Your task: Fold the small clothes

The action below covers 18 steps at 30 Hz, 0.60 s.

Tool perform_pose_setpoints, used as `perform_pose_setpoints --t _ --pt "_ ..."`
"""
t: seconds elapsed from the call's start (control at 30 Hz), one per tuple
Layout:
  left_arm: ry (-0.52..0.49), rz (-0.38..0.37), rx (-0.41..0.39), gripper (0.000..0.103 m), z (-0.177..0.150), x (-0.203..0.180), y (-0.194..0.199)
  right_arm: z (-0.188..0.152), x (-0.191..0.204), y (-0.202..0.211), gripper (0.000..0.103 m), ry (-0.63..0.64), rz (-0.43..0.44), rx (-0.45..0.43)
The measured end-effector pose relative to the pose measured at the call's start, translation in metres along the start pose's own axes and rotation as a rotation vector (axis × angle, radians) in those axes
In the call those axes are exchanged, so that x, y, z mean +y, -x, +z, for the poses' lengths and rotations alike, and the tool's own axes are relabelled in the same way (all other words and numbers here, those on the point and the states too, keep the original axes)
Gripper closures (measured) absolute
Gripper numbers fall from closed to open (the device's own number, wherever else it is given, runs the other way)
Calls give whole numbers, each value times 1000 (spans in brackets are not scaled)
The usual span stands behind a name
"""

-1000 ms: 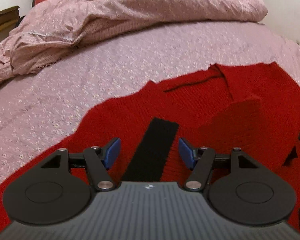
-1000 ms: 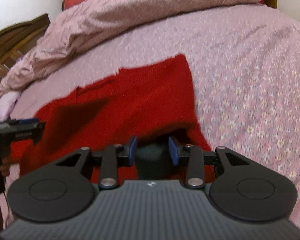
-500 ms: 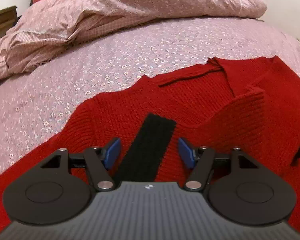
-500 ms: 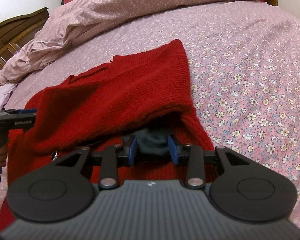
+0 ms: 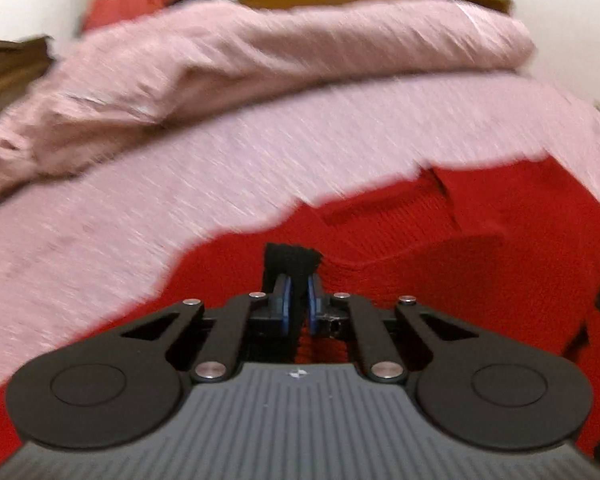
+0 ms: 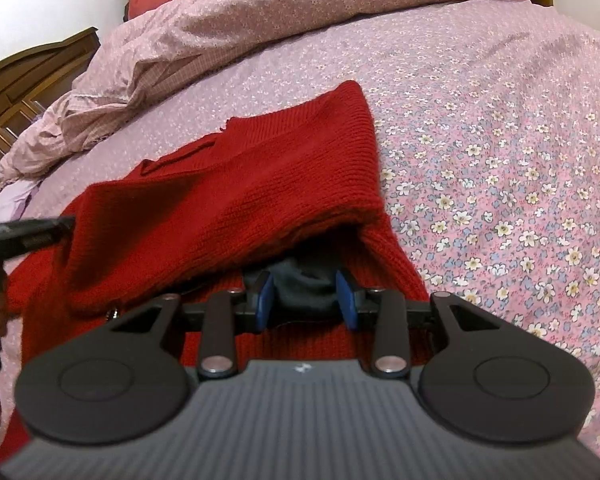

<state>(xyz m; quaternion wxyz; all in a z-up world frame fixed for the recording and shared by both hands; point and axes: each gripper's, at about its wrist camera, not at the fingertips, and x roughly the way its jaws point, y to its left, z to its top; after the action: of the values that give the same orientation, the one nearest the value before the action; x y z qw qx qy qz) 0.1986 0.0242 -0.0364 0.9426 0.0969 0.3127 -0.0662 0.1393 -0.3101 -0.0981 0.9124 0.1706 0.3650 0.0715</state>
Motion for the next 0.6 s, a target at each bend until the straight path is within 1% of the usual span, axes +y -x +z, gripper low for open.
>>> perform_pose_setpoints --t 0.03,0.1,0.17,0.2,0.3,0.33,0.47,0.53,0.6 --pt "26 34 -12 93 3 6 3 0 -1 0 66 -3 2 -1" --pt "46 102 -19 93 6 15 6 0 -1 0 66 -8 4 -3" --pt "38 161 -1 93 5 20 4 0 -2 0 66 -10 6 -5" --pt "41 175 19 92 4 21 0 -1 -2 1 66 -11 6 -7" --pt "33 197 77 91 -5 19 -14 -2 -2 0 66 -8 4 -12" --pt "25 199 84 91 -8 17 -18 -2 -2 0 66 -8 4 -13" --pt "4 199 56 91 -14 10 -20 0 3 1 66 21 -7 -14" --pt "14 179 49 91 -13 11 -20 3 7 1 63 49 -7 -23" --pt "20 158 36 91 -9 12 -19 8 14 -3 63 90 1 -34"
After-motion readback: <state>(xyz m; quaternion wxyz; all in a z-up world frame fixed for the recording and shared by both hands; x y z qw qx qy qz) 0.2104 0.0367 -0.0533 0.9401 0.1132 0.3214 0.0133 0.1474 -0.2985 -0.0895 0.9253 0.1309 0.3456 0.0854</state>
